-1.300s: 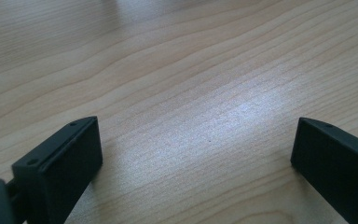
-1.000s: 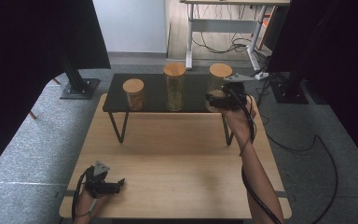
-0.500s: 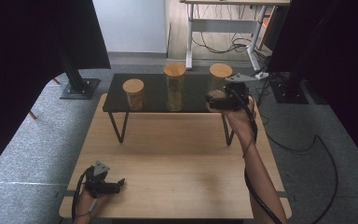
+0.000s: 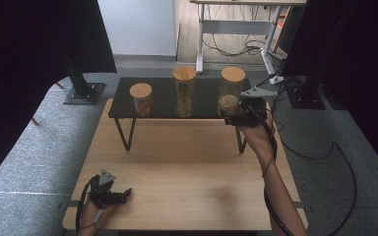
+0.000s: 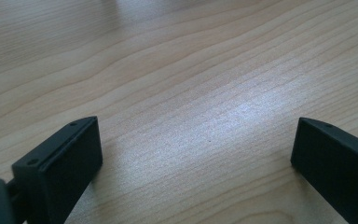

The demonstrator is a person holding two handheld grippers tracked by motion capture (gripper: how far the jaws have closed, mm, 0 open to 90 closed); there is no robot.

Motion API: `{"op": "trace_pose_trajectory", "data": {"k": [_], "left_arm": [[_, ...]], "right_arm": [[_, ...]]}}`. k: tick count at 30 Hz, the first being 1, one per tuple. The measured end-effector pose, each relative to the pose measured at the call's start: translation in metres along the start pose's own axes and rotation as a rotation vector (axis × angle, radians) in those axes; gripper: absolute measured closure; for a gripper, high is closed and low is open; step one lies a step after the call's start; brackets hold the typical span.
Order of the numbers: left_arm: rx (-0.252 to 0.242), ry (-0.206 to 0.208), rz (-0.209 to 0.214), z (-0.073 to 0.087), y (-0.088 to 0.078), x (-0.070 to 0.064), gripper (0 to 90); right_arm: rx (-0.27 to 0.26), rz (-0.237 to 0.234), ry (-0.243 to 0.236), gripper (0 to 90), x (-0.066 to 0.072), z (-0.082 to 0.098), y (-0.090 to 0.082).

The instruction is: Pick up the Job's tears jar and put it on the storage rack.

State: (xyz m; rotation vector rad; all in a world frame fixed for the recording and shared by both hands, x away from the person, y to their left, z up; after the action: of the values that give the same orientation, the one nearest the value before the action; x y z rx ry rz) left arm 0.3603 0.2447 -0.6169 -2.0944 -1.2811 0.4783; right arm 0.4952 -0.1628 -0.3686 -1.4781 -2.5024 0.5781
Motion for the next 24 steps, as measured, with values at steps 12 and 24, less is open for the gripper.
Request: {"op": "trace_pose_trajectory", "data": {"k": [12,24], "left_arm": [[0.002,0.001,0.000,0.000,0.000,0.000,1.4],[0.002,0.001,0.000,0.000,0.000,0.000,1.4]], "right_arm": [[-0.002,-0.014,0.008,2.9,0.000,0.027,-0.019],[0.017,-0.009,0.009,3.5,-0.003,0.059,-0.034]]}}
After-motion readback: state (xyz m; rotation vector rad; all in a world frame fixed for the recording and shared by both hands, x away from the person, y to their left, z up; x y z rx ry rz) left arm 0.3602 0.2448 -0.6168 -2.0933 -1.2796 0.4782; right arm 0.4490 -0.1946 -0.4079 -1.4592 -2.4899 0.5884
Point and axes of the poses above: each handheld gripper's, and its own axes: y roughly forward along the jaws, z roughly out of its underside, x roughly to its left, the point moved 9 cm from there along y, roughly forward along the jaws, and after that the axes turned 2 degrees about -x, right-handed, at the moved point
